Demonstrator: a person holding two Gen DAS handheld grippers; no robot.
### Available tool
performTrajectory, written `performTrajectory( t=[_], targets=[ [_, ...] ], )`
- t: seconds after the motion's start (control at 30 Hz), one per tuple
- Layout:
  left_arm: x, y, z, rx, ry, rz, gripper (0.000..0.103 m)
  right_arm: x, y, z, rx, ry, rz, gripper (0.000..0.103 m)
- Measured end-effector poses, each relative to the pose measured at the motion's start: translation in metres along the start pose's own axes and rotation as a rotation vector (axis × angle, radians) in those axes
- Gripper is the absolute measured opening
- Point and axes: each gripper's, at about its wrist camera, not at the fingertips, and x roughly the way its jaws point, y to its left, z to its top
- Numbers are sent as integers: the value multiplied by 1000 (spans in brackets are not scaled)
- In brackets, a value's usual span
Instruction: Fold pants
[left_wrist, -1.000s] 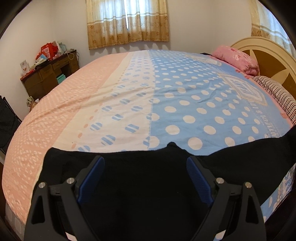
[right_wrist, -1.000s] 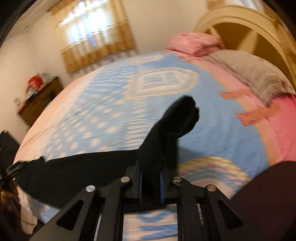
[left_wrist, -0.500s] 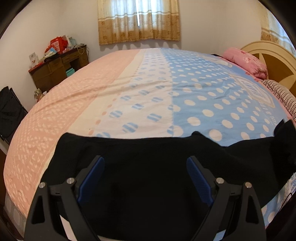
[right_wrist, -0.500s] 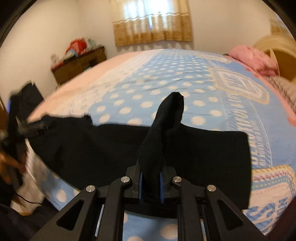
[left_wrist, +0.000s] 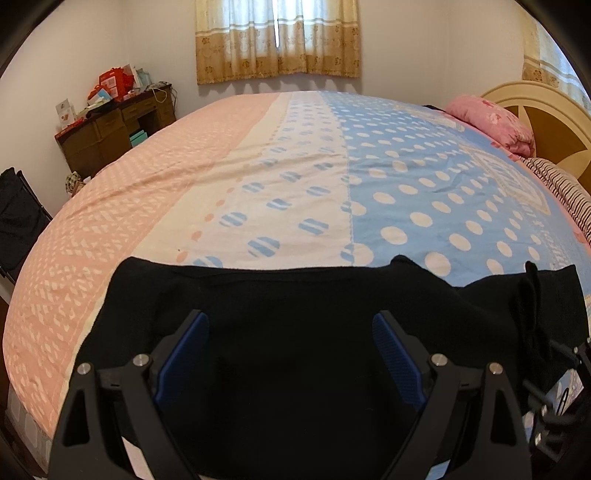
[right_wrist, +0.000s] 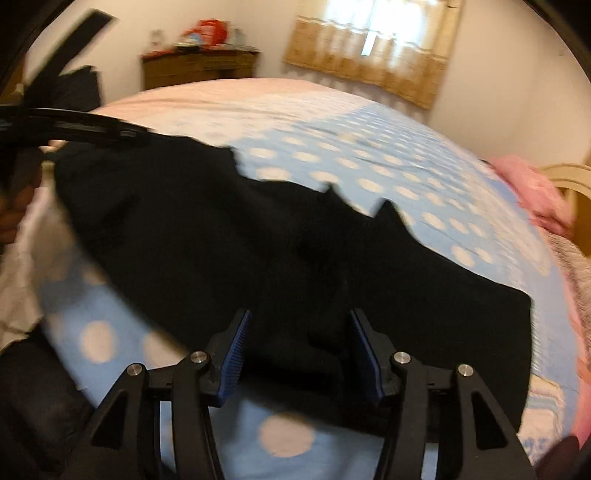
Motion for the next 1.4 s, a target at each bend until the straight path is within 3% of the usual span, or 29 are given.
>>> performTrajectory(
  t=[0.07, 0.13, 0.17, 0.23, 0.33, 0.43, 0.5, 0.6, 0.63, 0.7, 0.77, 0.9, 0.97, 1.1, 1.13, 1.17, 1.2, 1.4],
  targets=[
    [0, 1, 1, 7, -6, -3, 93, -20, -17, 6, 78, -87, 100, 55],
    [-1, 0, 2, 9, -11, -6, 93, -29, -48, 19, 160, -133, 83, 52],
    [0, -1, 3, 7, -10, -10, 93, -24, -57, 23, 176, -123, 56, 35],
    [1, -3, 4, 4, -6, -21, 93, -1, -88, 31, 260, -75, 12, 12],
    [0, -14, 6, 18, -8, -40, 93, 38, -109, 31, 340, -19, -4, 9],
    [-3, -23, 6, 38, -13, -49, 93, 63, -99, 29, 375, -29, 60, 9],
    [-4, -29, 7, 55, -15, -51, 93, 64, -91, 30, 374, -56, 59, 10],
    [-4, -36, 10, 69, -10, -63, 93, 46, -95, 26, 461, -90, 159, 12],
    [-5, -39, 11, 77, -13, -65, 93, 37, -92, 26, 446, -93, 148, 12],
    [-6, -44, 14, 85, -25, -76, 93, 19, -78, 23, 363, -92, 95, 24],
    [-6, -51, 18, 88, -29, -103, 93, 9, -67, 10, 343, -89, 79, 48],
    [-1, -65, 20, 103, -24, -125, 93, 10, -43, -15, 282, -45, 7, 52],
    [-1, -72, 19, 117, -18, -135, 93, 18, -33, -22, 241, -32, -96, 52],
    [-7, -74, 18, 131, -32, -133, 93, 18, -17, -29, 135, -60, -167, 51],
    [-9, -73, 18, 126, -36, -129, 93, 16, -20, -29, 158, -62, -129, 40],
    [-9, -70, 18, 117, -37, -125, 93, 15, -25, -28, 187, -61, -99, 21],
    [-9, -68, 19, 108, -35, -124, 93, 11, -33, -26, 220, -62, -81, 14],
    [-10, -63, 20, 88, -38, -122, 93, -27, -45, -14, 288, -169, 5, 11]
  ],
)
